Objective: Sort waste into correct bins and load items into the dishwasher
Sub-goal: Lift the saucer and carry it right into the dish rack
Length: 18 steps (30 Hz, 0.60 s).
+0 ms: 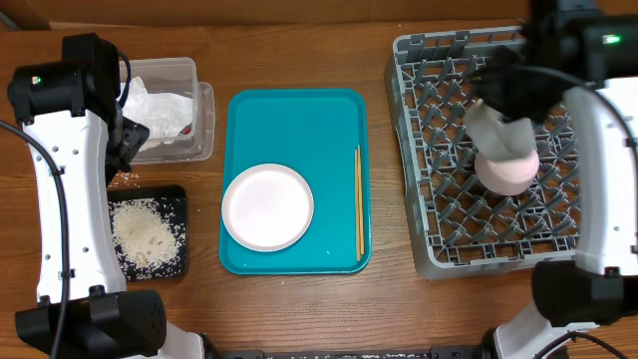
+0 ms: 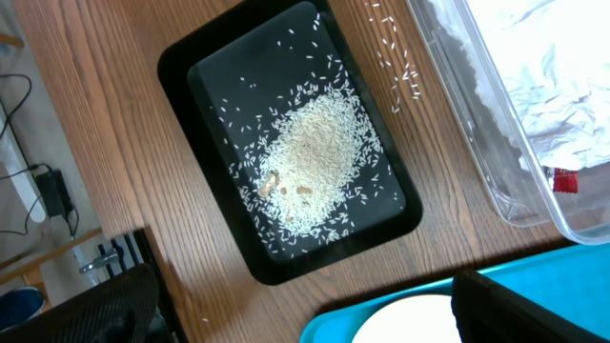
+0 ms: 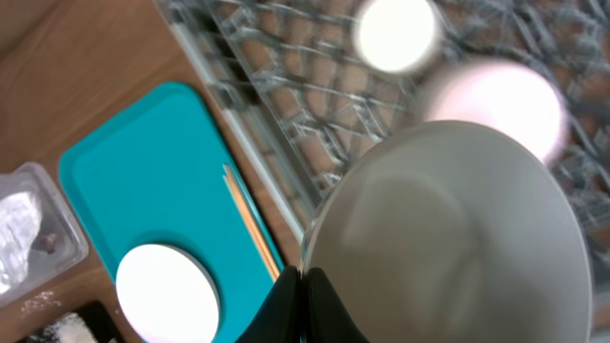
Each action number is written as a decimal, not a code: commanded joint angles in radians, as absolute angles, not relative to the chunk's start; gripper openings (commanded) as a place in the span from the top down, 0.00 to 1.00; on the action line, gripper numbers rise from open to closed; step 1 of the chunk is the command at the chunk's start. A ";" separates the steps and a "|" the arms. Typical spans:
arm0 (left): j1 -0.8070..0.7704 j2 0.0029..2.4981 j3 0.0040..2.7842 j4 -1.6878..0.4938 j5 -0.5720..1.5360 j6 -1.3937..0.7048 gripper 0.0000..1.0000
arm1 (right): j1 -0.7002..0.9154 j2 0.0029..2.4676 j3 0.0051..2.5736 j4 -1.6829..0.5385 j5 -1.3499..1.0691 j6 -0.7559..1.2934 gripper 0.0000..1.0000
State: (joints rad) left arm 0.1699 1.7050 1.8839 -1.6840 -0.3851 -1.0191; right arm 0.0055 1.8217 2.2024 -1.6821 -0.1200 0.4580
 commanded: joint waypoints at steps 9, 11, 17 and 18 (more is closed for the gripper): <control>0.157 1.687 1.899 -1.687 -0.391 -1.040 0.00 | -0.257 1.700 2.069 -1.694 -0.545 0.191 0.96; 0.157 1.687 1.899 -1.686 -0.391 -1.040 0.00 | -0.294 1.667 2.024 -1.694 -0.610 0.145 0.96; 0.157 1.687 1.899 -1.687 -0.391 -1.040 0.00 | -0.396 1.605 1.850 -1.694 -0.801 -0.017 0.96; 0.157 1.687 1.899 -1.687 -0.391 -1.040 0.00 | -0.413 1.605 1.816 -1.694 -0.826 -0.044 0.96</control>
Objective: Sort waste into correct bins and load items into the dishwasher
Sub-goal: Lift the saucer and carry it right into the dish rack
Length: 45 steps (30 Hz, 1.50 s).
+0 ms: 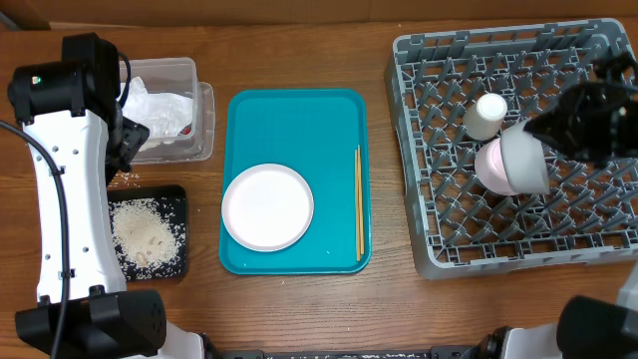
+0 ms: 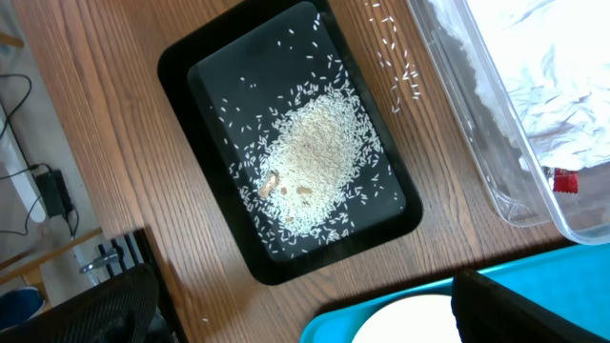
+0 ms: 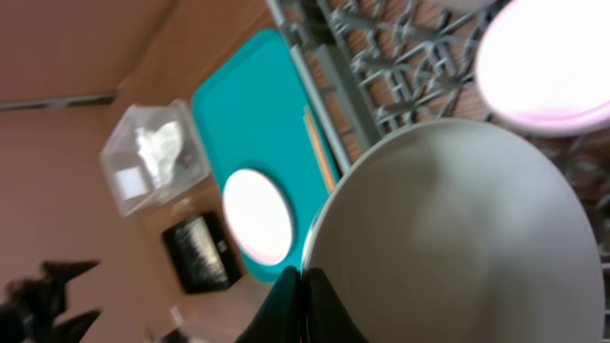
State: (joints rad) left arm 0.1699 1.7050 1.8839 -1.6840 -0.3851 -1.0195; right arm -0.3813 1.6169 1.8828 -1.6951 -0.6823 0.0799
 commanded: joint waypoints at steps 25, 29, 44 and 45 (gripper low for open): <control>0.157 1.687 1.899 -1.687 -0.390 -1.040 0.00 | -0.617 1.635 1.247 -1.538 -1.117 -0.250 0.96; 0.157 1.687 1.899 -1.687 -0.391 -1.040 0.00 | -0.617 1.635 1.247 -1.597 -1.163 -0.293 0.96; 0.157 1.687 1.899 -1.687 -0.391 -1.040 0.00 | -0.617 1.665 1.246 -1.511 -1.094 -0.179 0.96; 0.157 1.687 1.899 -1.687 -0.391 -1.040 0.00 | -0.617 1.670 1.246 -1.515 -1.102 -0.181 0.96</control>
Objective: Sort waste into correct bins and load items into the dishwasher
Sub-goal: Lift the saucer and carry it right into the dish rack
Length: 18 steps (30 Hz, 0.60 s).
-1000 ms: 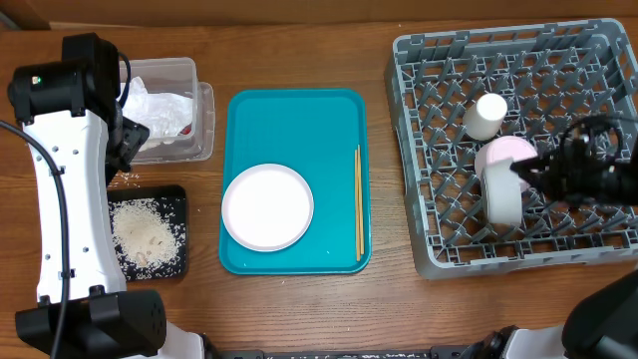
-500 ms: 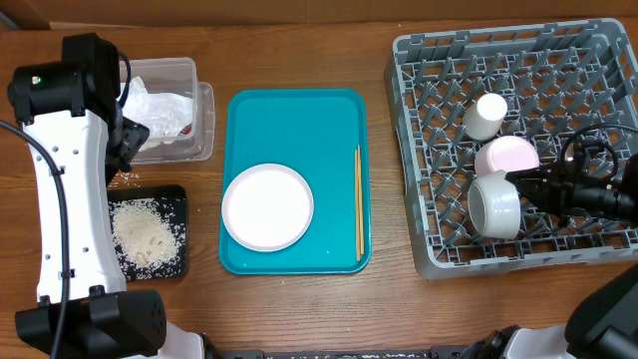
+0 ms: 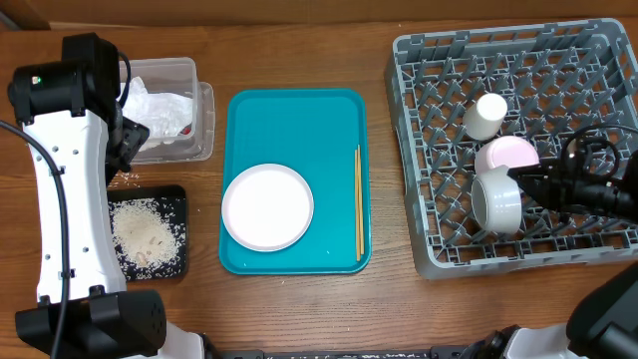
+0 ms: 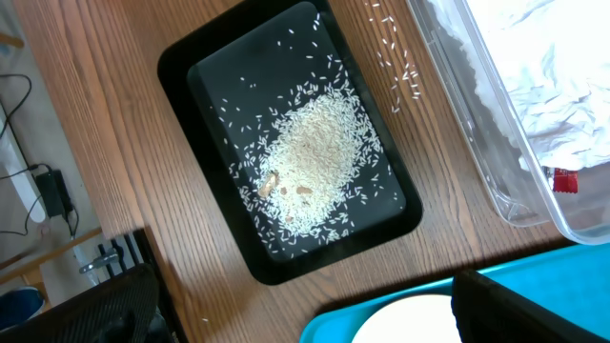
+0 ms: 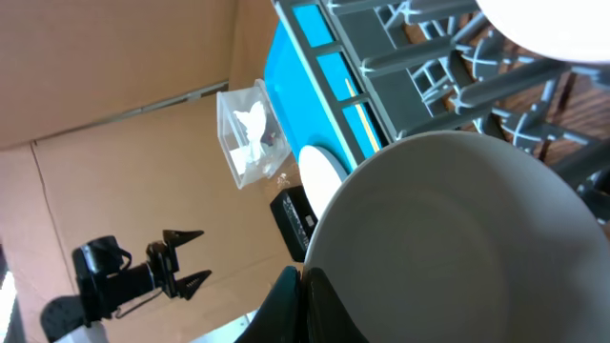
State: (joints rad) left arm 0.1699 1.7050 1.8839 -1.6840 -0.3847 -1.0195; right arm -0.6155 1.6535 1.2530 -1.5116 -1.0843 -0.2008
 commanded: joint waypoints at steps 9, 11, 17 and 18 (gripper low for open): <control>0.157 1.687 1.899 -1.687 -0.391 -1.040 0.01 | -0.619 1.711 1.244 -1.533 -1.101 -0.209 0.96; 0.157 1.687 1.899 -1.687 -0.391 -1.040 0.00 | -0.619 1.713 1.244 -1.509 -1.097 -0.208 0.96; 0.157 1.687 1.899 -1.687 -0.391 -1.040 0.00 | -0.624 1.713 1.250 -1.469 -1.016 -0.204 0.96; 0.157 1.687 1.899 -1.687 -0.391 -1.040 0.00 | -0.629 1.713 1.256 -1.459 -0.992 -0.193 0.96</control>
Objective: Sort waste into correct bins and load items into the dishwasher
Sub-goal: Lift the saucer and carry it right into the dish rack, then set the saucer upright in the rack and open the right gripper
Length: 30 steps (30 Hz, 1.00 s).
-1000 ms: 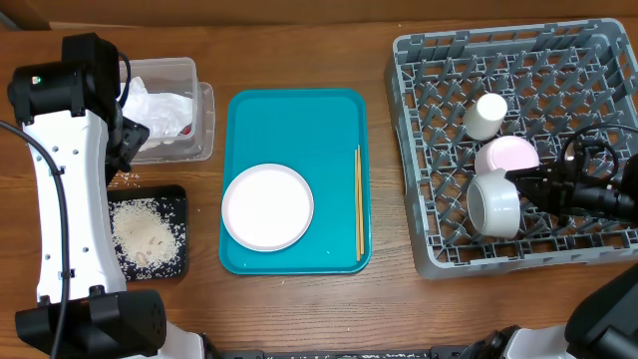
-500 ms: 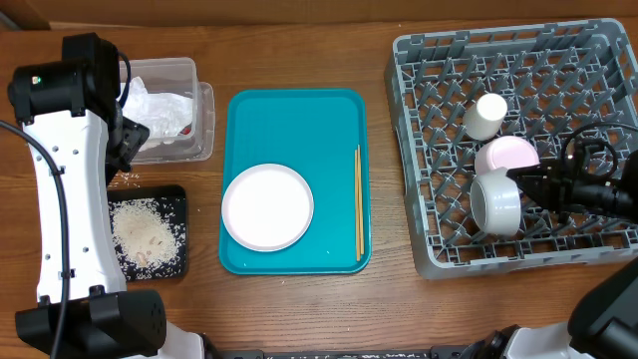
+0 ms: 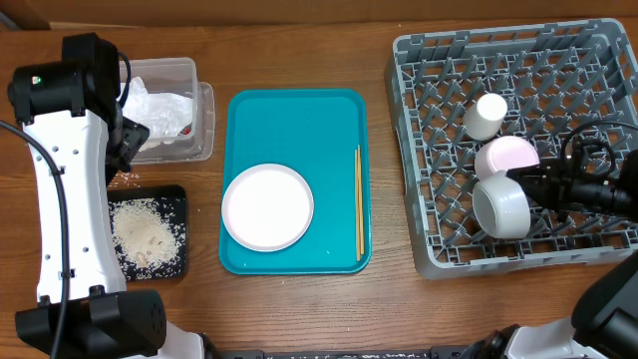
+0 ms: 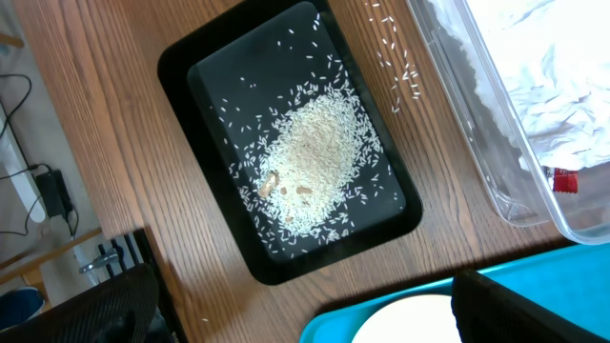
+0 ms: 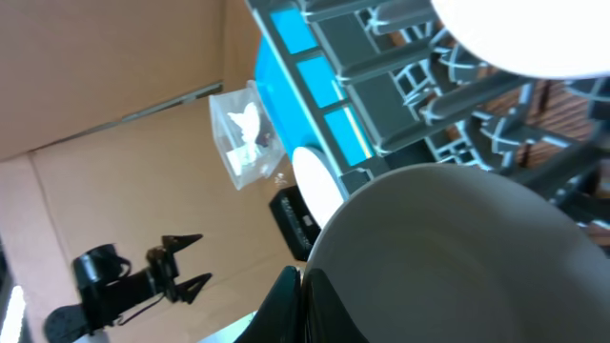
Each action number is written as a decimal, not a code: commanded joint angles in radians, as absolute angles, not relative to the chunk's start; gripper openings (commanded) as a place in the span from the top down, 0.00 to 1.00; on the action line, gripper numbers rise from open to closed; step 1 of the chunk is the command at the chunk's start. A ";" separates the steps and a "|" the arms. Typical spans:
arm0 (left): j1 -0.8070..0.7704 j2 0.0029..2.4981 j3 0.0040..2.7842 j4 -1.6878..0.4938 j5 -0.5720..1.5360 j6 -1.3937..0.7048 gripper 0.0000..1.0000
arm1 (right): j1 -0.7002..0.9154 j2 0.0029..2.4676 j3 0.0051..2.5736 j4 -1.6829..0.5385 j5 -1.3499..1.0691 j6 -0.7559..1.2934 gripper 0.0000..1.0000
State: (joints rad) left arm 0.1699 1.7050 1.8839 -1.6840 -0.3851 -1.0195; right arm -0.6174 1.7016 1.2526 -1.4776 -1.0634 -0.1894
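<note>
A grey-white bowl (image 3: 501, 207) sits tipped on its side in the grey dishwasher rack (image 3: 429, 150), just in front of a pink bowl (image 3: 506, 156) and a white cup (image 3: 488, 115). My right gripper (image 3: 525, 189) reaches in from the right and is shut on the bowl's rim. In the right wrist view the bowl (image 5: 467, 257) fills the frame, with the fingers (image 5: 291, 303) pinched on its edge. My left gripper (image 4: 305, 324) hangs open over the black tray of rice (image 4: 310, 157), holding nothing. A white plate (image 3: 267, 206) and chopsticks (image 3: 359, 202) lie on the teal tray (image 3: 299, 120).
A clear bin (image 3: 164, 110) with crumpled white paper stands at the back left, under my left arm. The black rice tray (image 3: 150, 232) lies in front of it, with stray grains on the wood. The rack's upright tines surround the bowls.
The grey-white bowl has shifted slightly to the right in the rack and tipped, so less of its inside shows from overhead. My right gripper still holds its rim. The left arm has not moved.
My right gripper held the bowl high above the pink bowl in the rack. Then it held it lower, on its side beside the pink bowl. Later the bowl was down among the tines in front of the pink bowl, where it is now. The left arm stayed still.
</note>
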 commanded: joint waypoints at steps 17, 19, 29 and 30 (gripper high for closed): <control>0.157 1.687 1.899 -1.686 -0.391 -1.040 0.00 | -0.679 1.697 1.517 -1.439 -0.441 0.229 0.96; 0.157 1.687 1.899 -1.687 -0.391 -1.040 0.00 | -0.679 1.689 1.542 -1.453 -0.434 0.236 0.95; 0.157 1.688 1.899 -1.686 -0.390 -1.040 0.00 | -0.638 1.650 1.556 -1.551 -0.428 0.187 0.95; 0.157 1.688 1.899 -1.686 -0.391 -1.040 0.00 | -0.624 1.650 1.555 -1.563 -0.414 0.182 0.95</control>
State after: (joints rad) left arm 0.1699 1.7050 1.8839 -1.6840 -0.3851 -1.0195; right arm -0.6559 1.6859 1.5288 -1.5494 -0.4397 0.2085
